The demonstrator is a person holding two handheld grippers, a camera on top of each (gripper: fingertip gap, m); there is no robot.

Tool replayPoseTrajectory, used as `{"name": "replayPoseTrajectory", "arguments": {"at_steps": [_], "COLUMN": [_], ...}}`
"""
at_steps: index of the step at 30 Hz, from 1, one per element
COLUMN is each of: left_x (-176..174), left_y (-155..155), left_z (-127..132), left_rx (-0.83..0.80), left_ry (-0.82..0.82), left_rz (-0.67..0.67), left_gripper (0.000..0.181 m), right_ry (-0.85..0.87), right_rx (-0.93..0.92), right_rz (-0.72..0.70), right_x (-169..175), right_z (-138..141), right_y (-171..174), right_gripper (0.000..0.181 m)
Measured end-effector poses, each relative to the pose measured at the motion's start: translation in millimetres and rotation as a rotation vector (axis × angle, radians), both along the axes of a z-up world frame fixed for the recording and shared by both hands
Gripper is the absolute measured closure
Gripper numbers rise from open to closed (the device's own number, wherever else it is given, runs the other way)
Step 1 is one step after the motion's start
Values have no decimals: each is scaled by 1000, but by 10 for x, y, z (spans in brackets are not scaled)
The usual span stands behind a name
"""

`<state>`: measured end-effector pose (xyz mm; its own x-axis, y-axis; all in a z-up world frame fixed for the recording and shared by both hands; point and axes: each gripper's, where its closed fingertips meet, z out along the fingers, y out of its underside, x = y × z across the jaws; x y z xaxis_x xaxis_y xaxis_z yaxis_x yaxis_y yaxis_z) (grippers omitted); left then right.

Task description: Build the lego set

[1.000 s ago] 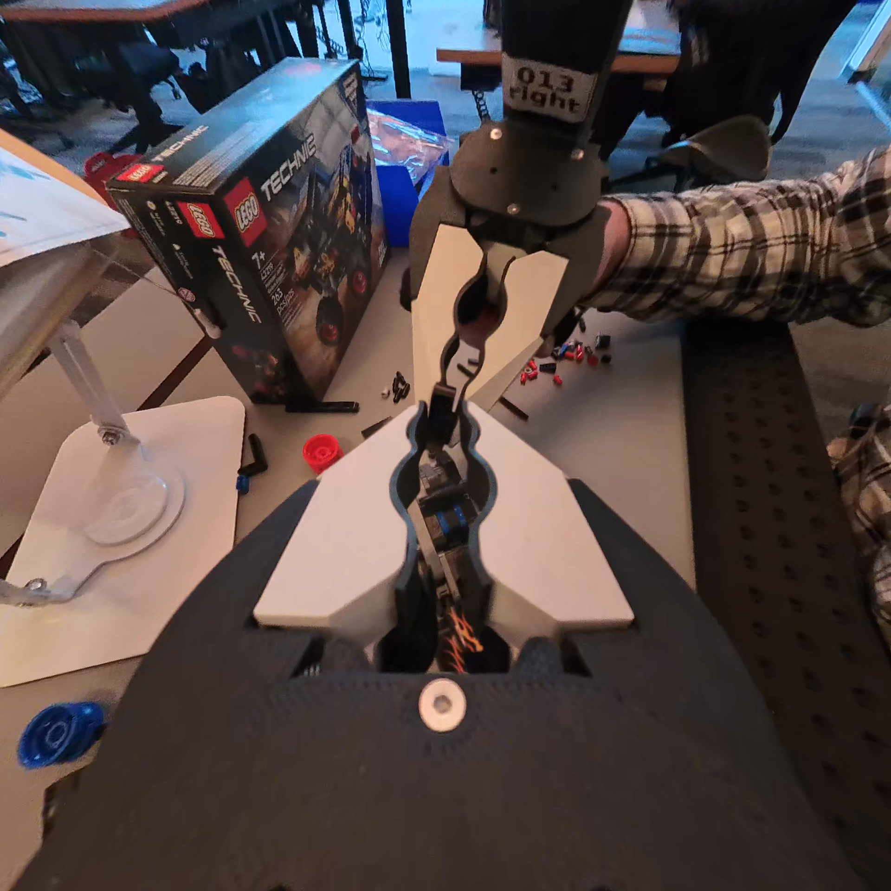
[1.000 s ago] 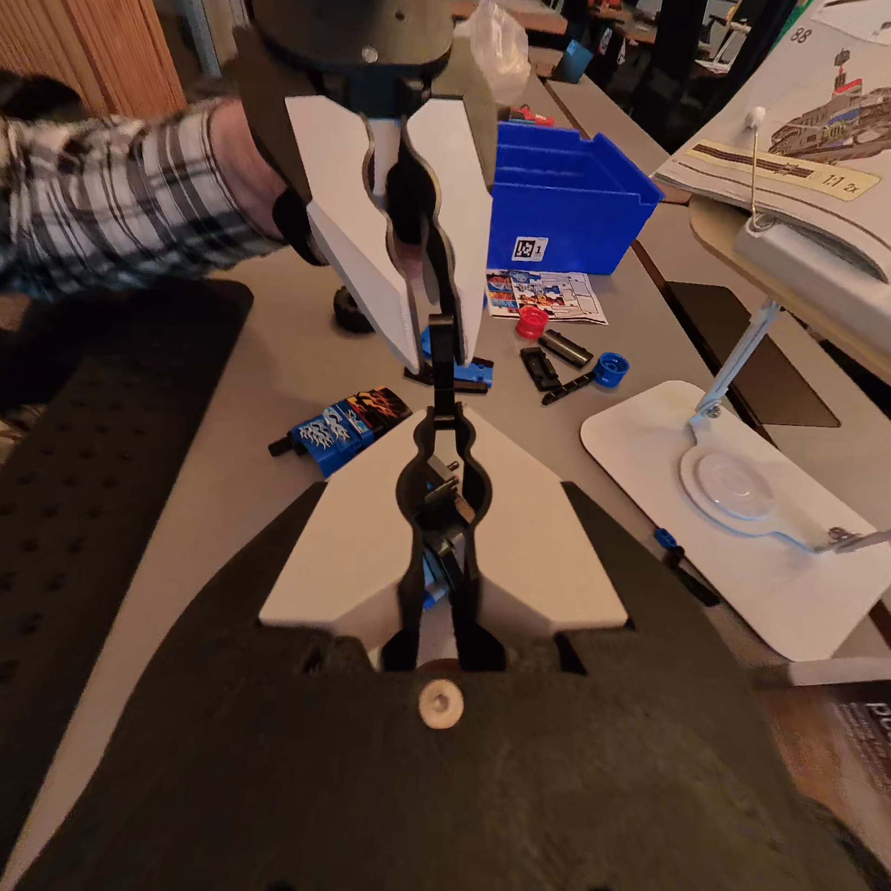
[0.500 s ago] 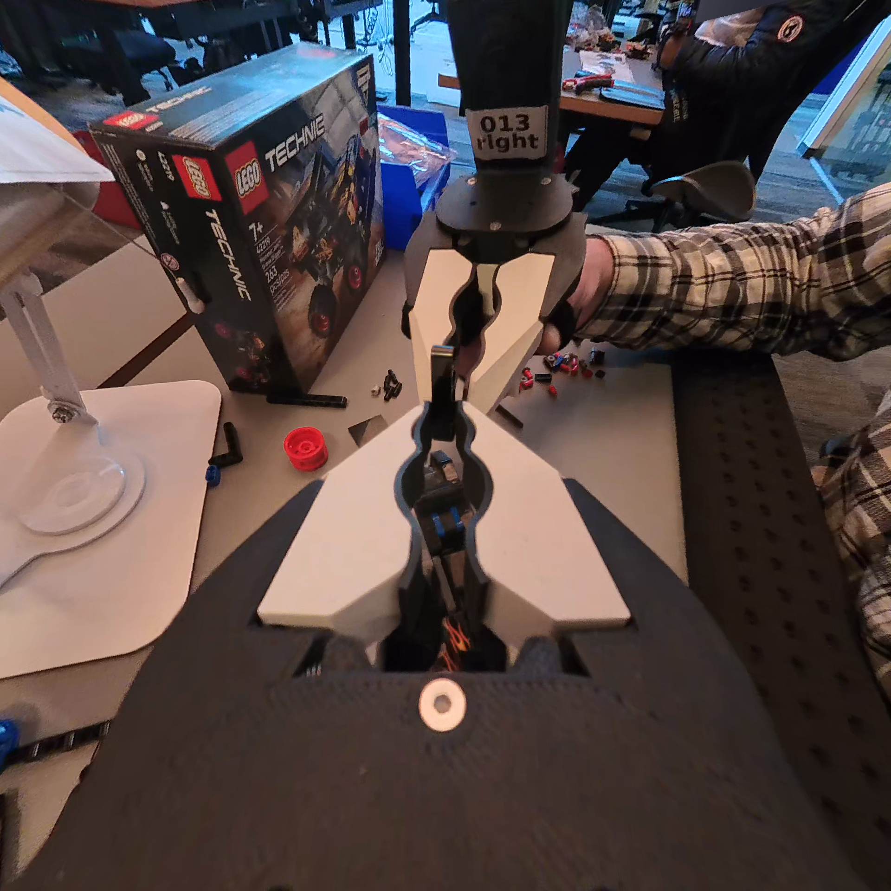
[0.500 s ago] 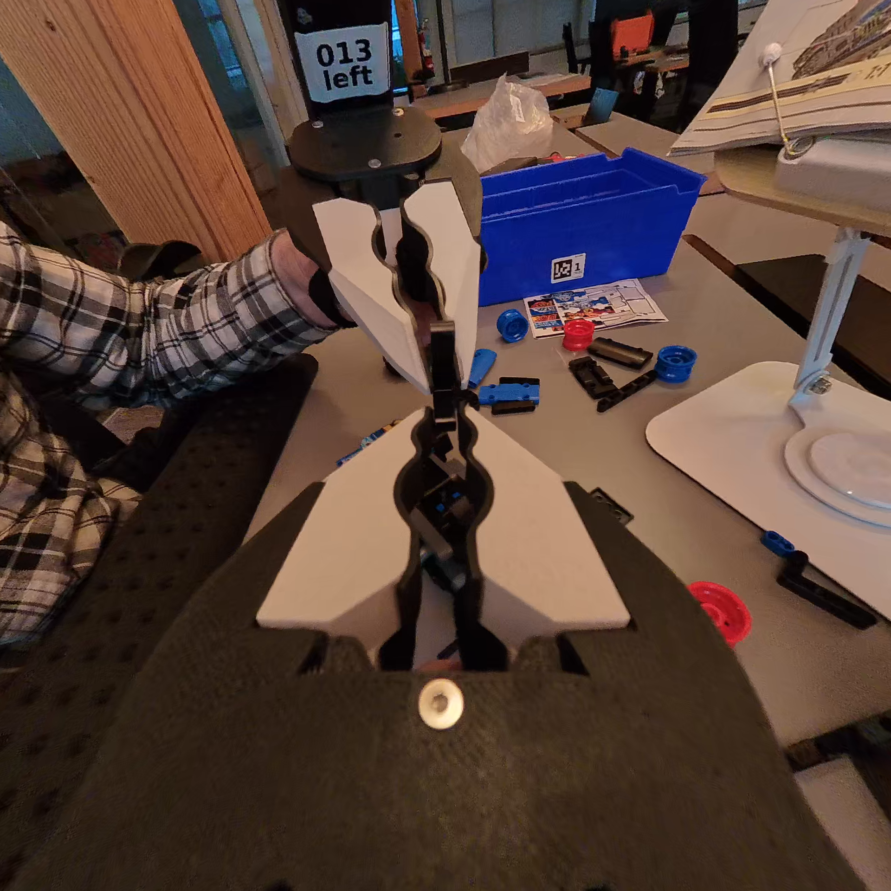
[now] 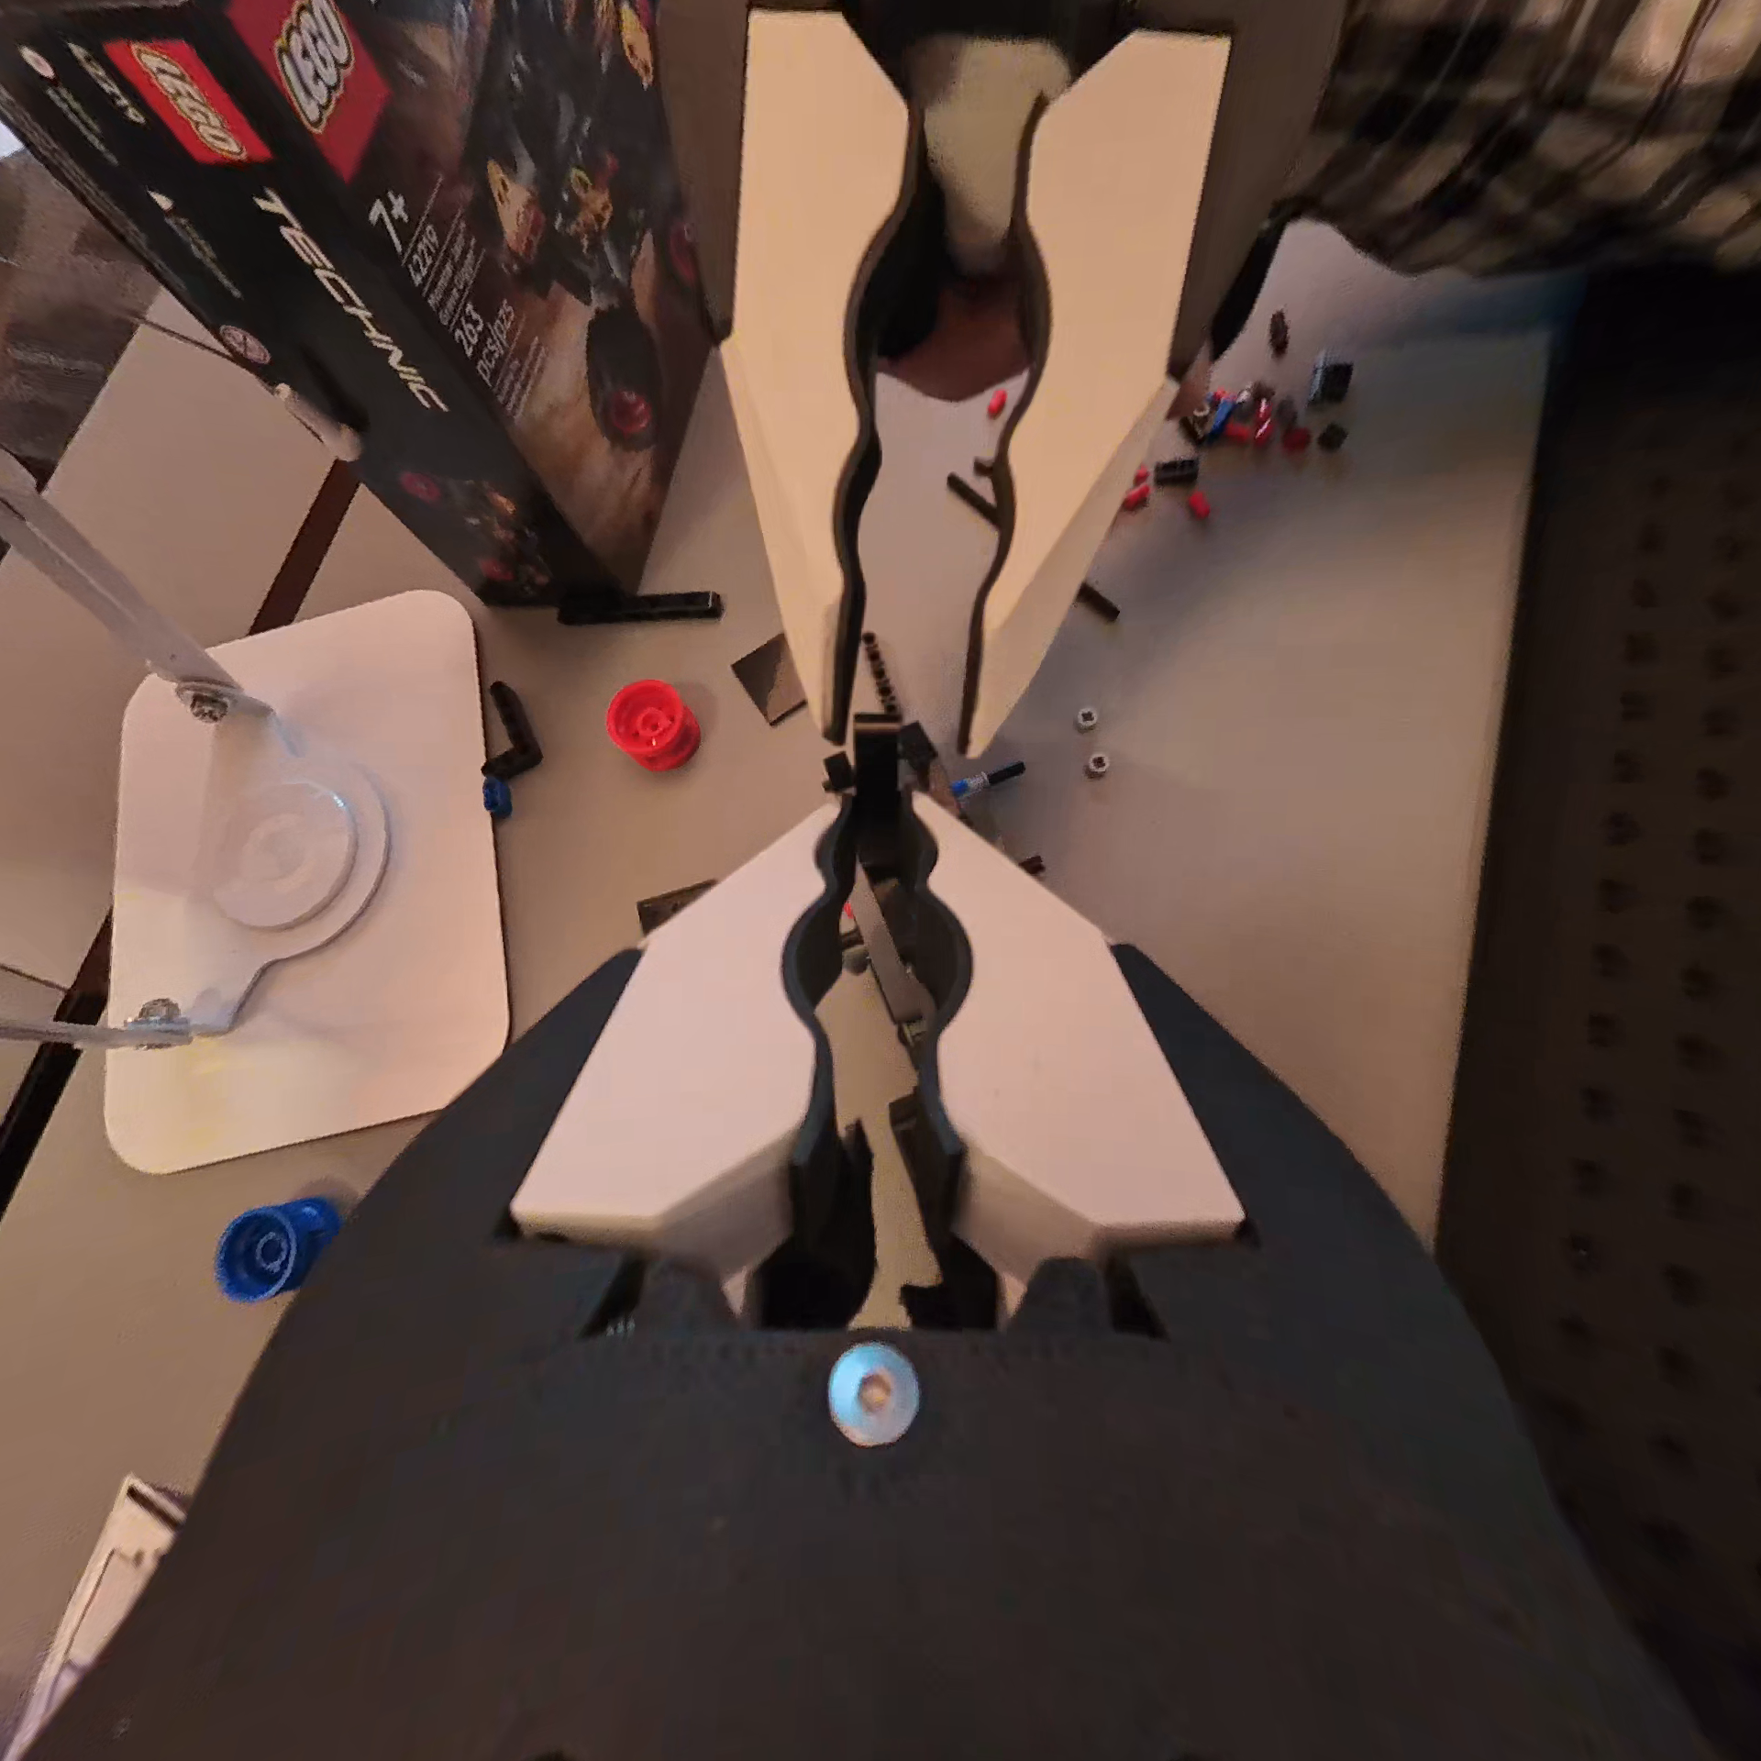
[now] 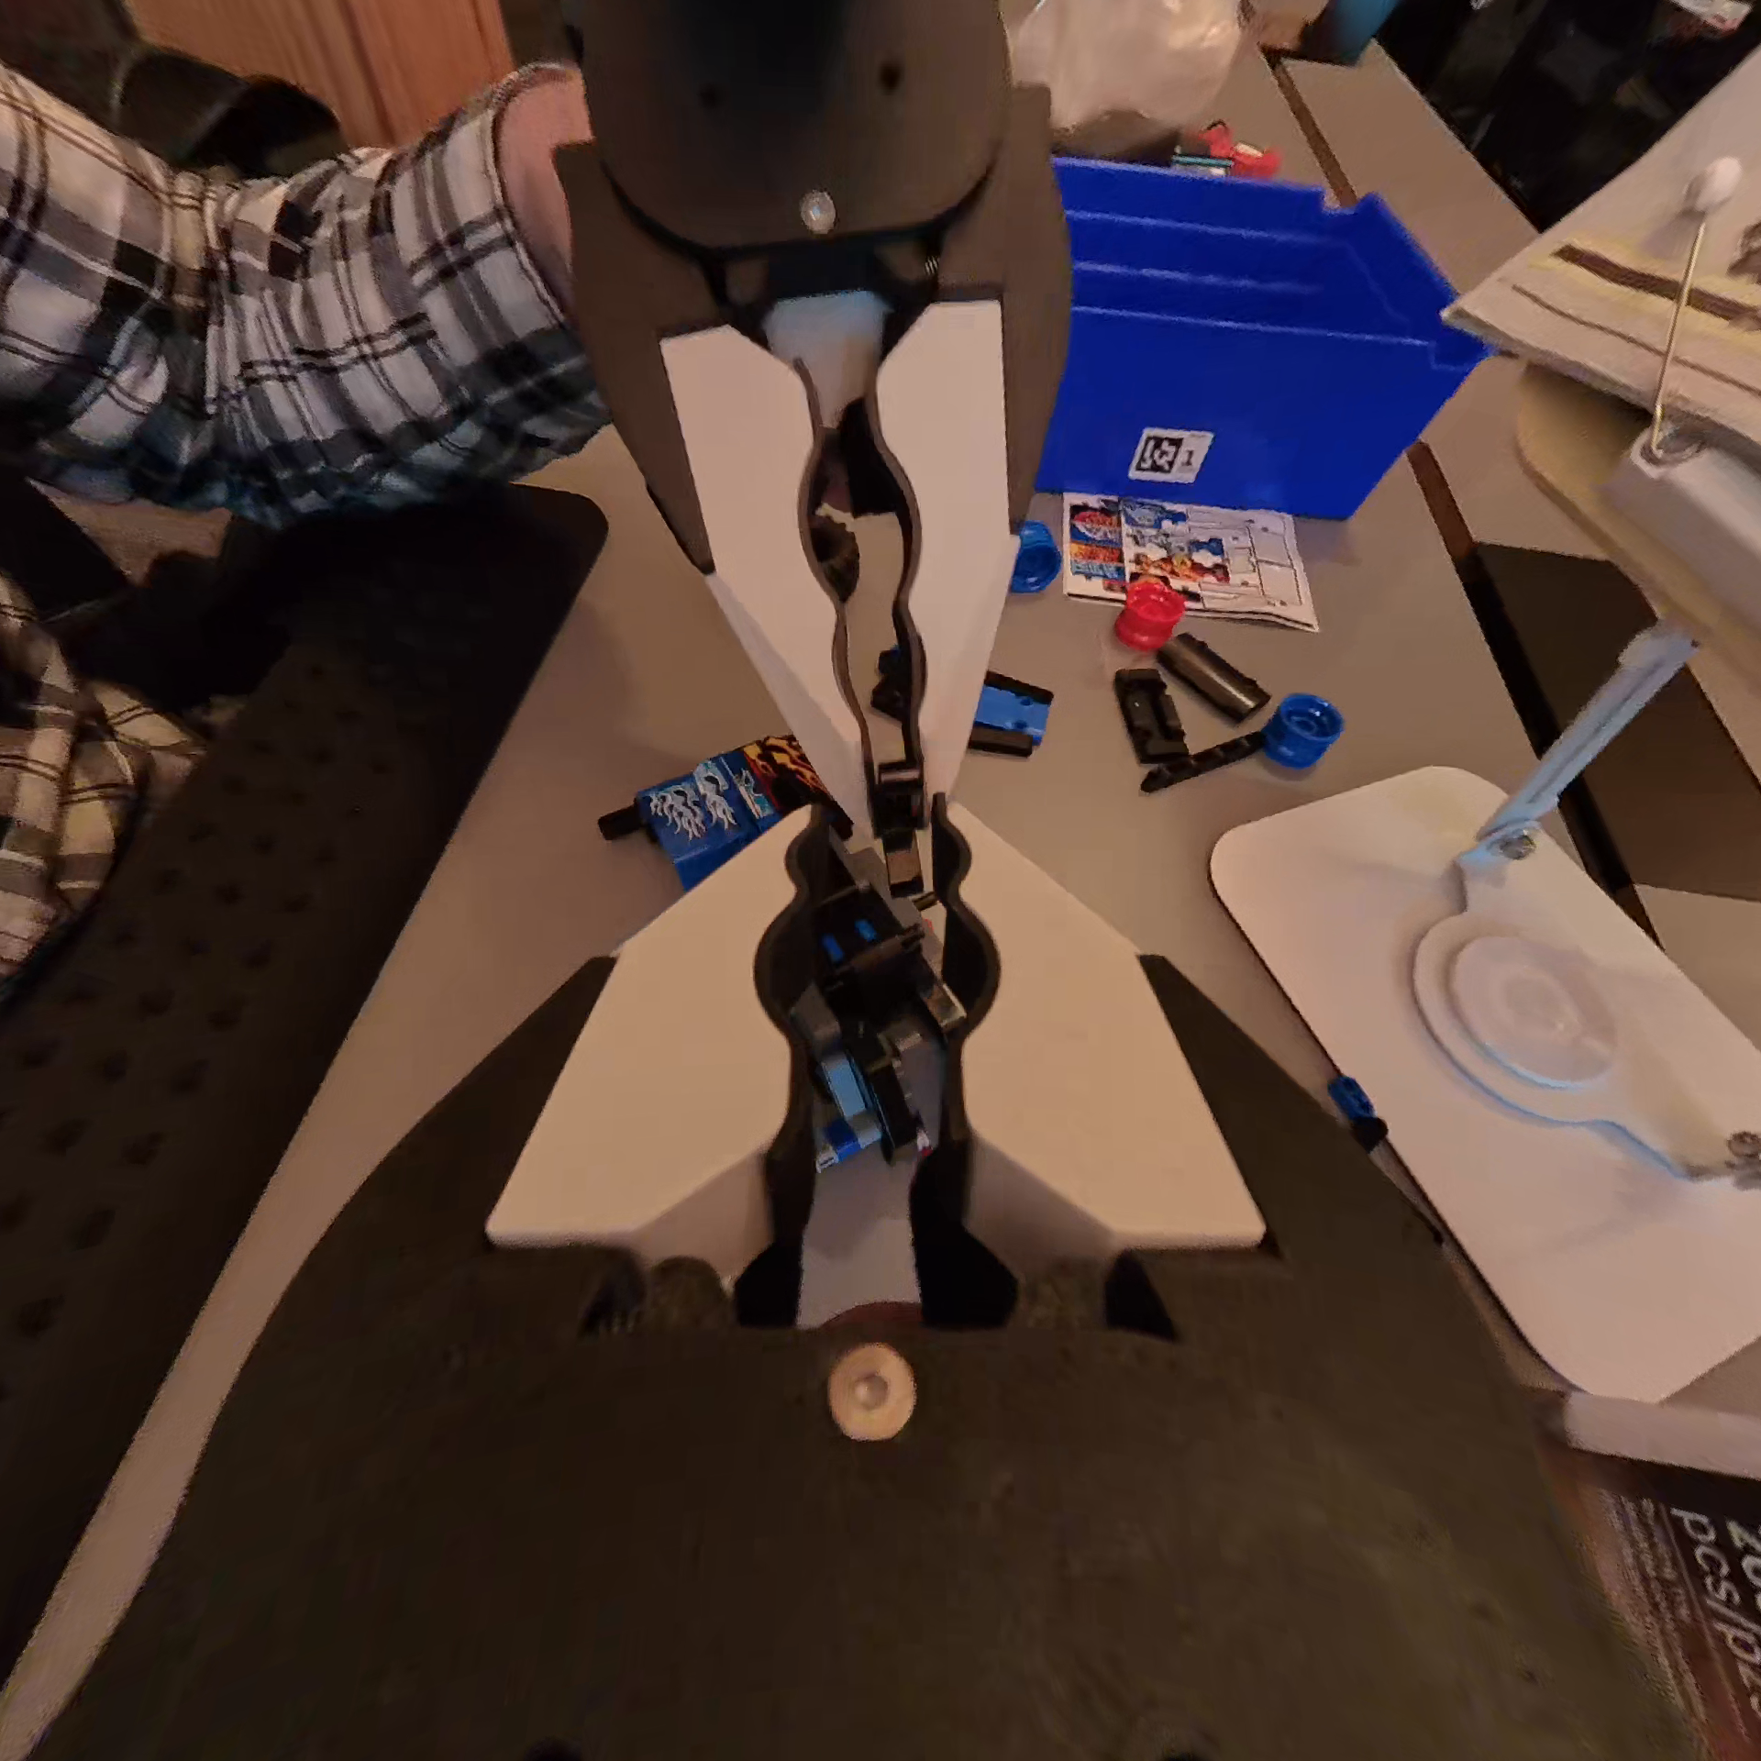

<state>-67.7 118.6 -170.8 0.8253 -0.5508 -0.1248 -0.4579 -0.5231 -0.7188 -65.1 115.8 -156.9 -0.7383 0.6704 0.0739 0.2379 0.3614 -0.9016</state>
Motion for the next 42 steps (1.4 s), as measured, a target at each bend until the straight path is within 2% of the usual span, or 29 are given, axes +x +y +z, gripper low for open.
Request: {"name": "replayPoseTrajectory", "arguments": {"at_steps": [3,5,7,14,18,20,24,30,35,38,42], "left_x": [-16,1,-28,-13,-60,-115,-117,-136,-103,-109,-143], "left_y": [2,16,35,32,50,67,75,101,105,111,132], "left_z": [-50,-68,-84,-124,-204,-254,-302,-267,-305,-323,-399], "left_rx": [-30,-43,-50,-38,-63,-85,-108,-77,-73,-78,-100], "left_ry": [58,80,112,24,26,82,115,40,-23,-24,56], "left_rz": [0,-5,2,-9,12,34,32,54,48,53,72], "left_gripper": [176,176,176,175,176,176,176,175,176,176,176], "right_ry": [-18,-20,-4,-45,-70,-38,-44,-71,-92,-108,-100], "right_rx": [10,29,6,-168,-147,-97,-65,-205,-233,-216,-64], "right_rz": [-2,-8,-10,25,21,11,27,38,51,47,16], "right_x": [-37,-72,-87,-81,-119,-152,-174,-180,-152,-157,-181], "right_z": [-1,-51,-57,-121,-208,-216,-253,-239,-286,-318,-386], "right_y": [-3,4,9,39,77,84,58,115,131,141,158], "right_gripper": [165,175,176,176,175,169,176,176,176,176,170]}}
